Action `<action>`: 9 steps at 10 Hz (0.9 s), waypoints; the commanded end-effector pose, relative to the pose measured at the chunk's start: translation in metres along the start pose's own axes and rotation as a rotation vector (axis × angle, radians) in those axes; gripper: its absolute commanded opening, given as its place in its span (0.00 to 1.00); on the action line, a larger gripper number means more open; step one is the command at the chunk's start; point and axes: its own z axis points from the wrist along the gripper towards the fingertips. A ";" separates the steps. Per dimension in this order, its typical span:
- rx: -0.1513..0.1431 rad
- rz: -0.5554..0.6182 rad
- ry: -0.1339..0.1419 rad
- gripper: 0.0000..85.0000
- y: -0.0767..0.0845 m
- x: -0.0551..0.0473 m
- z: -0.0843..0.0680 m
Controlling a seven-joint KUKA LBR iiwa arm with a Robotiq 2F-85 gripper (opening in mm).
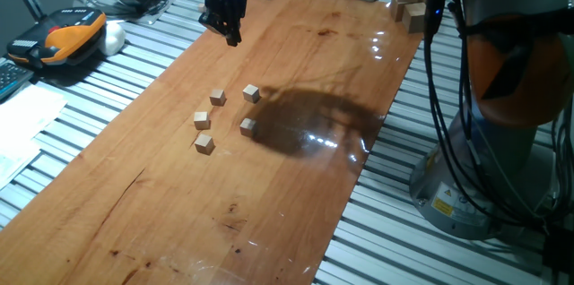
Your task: Stack the blocks in a vertical line of five
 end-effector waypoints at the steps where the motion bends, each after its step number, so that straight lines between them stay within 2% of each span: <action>1: 0.000 -0.001 -0.010 0.00 0.000 0.000 0.000; 9: -0.001 0.007 -0.010 0.00 0.000 0.000 0.000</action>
